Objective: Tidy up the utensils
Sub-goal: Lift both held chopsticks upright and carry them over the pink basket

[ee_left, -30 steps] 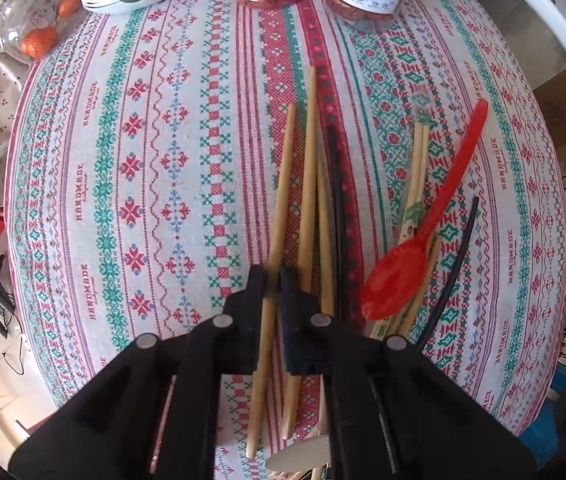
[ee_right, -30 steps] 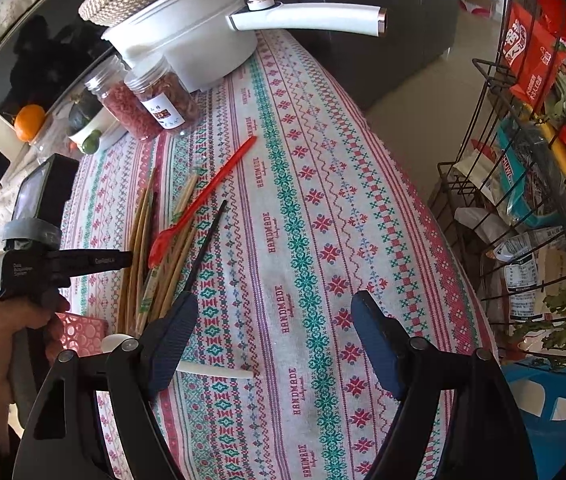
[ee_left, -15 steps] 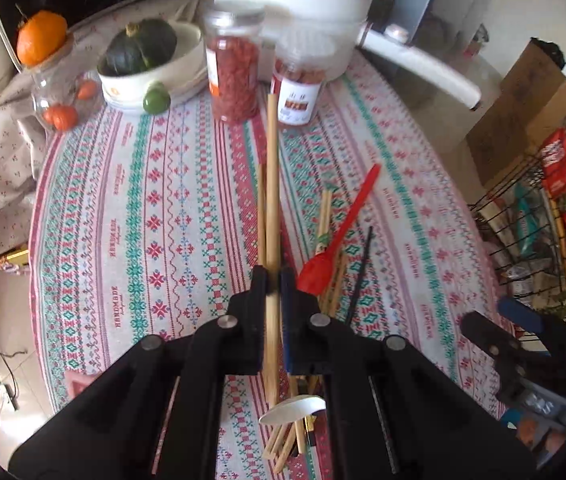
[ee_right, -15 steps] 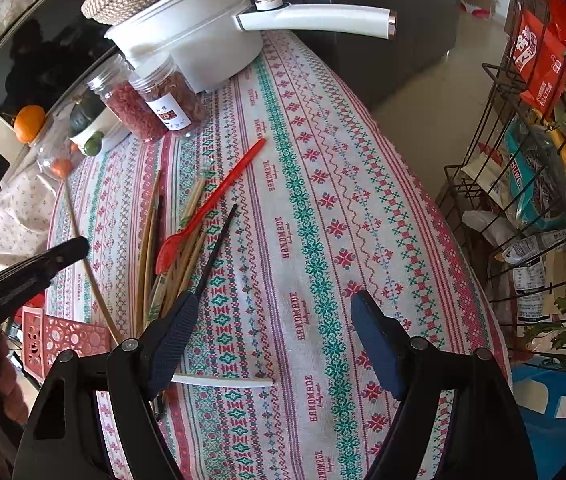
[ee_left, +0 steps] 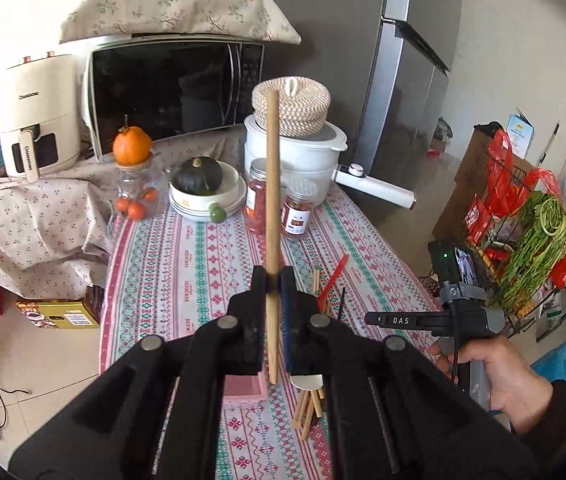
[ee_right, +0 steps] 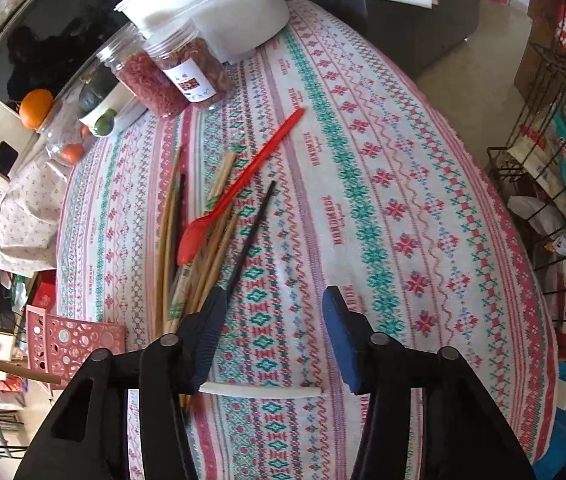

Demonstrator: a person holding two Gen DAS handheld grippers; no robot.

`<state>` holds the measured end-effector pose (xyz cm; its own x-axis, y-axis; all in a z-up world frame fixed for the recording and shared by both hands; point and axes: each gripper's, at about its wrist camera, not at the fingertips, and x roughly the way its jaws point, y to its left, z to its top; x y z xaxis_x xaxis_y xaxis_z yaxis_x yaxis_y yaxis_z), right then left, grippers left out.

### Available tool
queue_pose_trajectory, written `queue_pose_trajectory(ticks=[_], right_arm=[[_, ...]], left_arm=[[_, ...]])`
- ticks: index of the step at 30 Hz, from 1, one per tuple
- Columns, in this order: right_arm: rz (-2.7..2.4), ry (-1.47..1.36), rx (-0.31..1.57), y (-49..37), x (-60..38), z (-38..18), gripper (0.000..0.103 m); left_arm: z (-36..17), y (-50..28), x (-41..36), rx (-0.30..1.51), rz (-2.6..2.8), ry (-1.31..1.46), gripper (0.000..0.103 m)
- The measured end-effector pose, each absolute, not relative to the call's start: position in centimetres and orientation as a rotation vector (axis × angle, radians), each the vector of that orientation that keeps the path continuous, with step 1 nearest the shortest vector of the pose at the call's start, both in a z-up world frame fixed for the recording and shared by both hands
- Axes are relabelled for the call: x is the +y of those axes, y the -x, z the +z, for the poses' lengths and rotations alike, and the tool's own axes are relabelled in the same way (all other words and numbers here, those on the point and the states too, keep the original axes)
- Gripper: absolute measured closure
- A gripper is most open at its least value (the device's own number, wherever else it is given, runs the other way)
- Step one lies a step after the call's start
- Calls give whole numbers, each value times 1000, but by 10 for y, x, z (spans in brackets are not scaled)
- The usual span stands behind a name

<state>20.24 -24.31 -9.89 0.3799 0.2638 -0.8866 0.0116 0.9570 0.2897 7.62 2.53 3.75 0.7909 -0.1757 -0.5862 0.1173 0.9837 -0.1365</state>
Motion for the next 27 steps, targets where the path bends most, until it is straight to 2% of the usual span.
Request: queue_pose_trajectory(ticks=[5,8,22,23,27], right_arm=[[304,-227,1189,-217,-188,-103,77],[337,-238,1202,-232,-164,-110,84],[259,-144,1275,-277,-119,-155,90],[250,-121,1255,-278,-117,-154,93],[222,-41,1197,-276,-106,-154,96]], left_arm=[[39,-69,49,617,-138,179,95],[43,-64,60,587,-115,201,95],[48,-59,76,551,-155,270,95],[48,-59,77,552,-151,269,95],[46,-61,78,555,-128,256,95]])
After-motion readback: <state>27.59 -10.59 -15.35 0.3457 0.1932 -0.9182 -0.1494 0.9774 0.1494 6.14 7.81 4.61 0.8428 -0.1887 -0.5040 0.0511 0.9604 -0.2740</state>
